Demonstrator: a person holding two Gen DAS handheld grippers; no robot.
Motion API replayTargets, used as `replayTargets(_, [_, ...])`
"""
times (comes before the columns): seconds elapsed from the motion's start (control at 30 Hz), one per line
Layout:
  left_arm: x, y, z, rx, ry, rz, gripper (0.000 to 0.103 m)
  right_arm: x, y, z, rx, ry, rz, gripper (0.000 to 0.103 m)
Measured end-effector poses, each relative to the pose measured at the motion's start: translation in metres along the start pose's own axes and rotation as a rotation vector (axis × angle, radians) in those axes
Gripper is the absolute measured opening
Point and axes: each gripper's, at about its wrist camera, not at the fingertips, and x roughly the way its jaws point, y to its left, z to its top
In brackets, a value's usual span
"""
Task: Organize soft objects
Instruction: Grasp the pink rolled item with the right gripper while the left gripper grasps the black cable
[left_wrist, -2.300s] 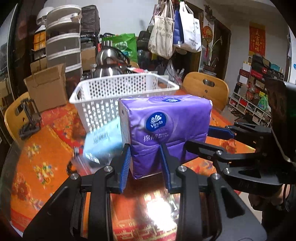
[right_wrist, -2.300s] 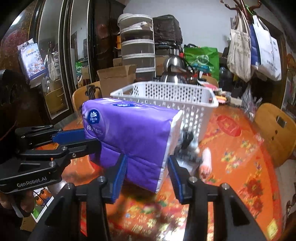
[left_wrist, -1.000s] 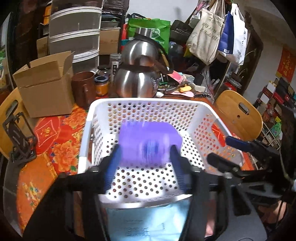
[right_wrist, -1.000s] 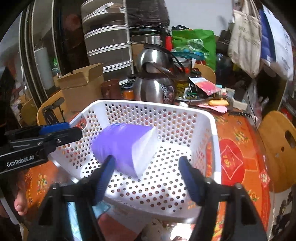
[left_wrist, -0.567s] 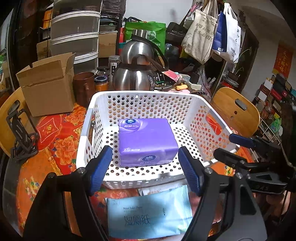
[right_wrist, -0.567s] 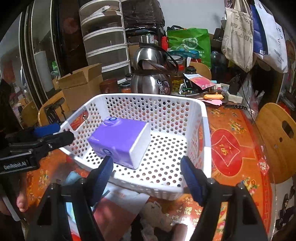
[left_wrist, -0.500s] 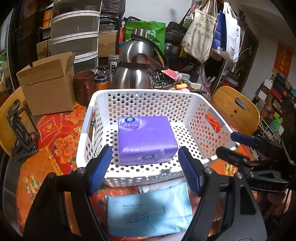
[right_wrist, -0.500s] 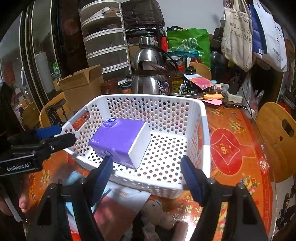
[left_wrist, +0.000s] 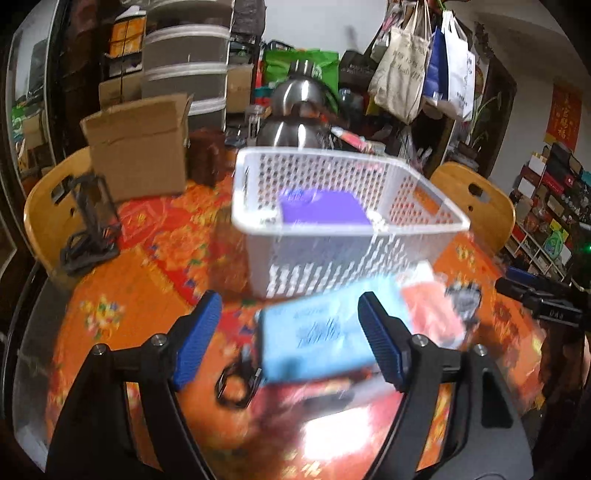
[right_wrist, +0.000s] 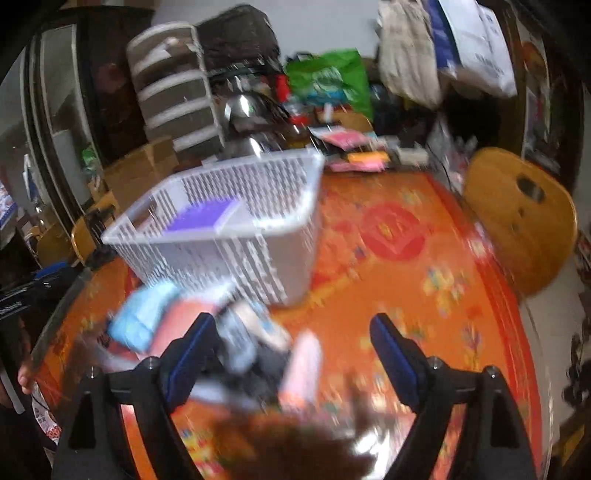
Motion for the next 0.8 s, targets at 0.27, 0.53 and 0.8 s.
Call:
replayTargets(0.27, [0.001, 0.034, -0.054, -0.02, 0.087, 0.031, 0.075, 0.009, -0.017, -0.046, 0.023, 0.068, 0.01, 0.085])
replayTargets(0.53, [0.011, 0.064, -0.072, -0.104, 0.105, 0.021, 0.082, 0.012, -0.027, -0.069, 0.038, 0.087, 0.057, 0.085])
replayTargets(0.8, [0.033, 0.079, -0.083, -0.129, 0.164, 0.019, 0.082, 0.026, -0.022, -0.076, 0.012, 0.115, 0.061, 0.077])
